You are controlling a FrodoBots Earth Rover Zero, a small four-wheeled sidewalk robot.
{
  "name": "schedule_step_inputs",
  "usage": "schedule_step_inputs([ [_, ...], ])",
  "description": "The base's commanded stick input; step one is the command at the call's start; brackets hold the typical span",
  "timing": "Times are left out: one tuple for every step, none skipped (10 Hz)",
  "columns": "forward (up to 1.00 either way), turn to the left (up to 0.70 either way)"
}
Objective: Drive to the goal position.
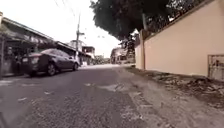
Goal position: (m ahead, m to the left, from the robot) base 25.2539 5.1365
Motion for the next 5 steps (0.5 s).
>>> schedule_step_inputs([
  [0.7, 0.0],
  [0.7, 0.0],
  [0.7, 0.0],
  [0.7, 0.0],
  [0.7, 0.0],
])
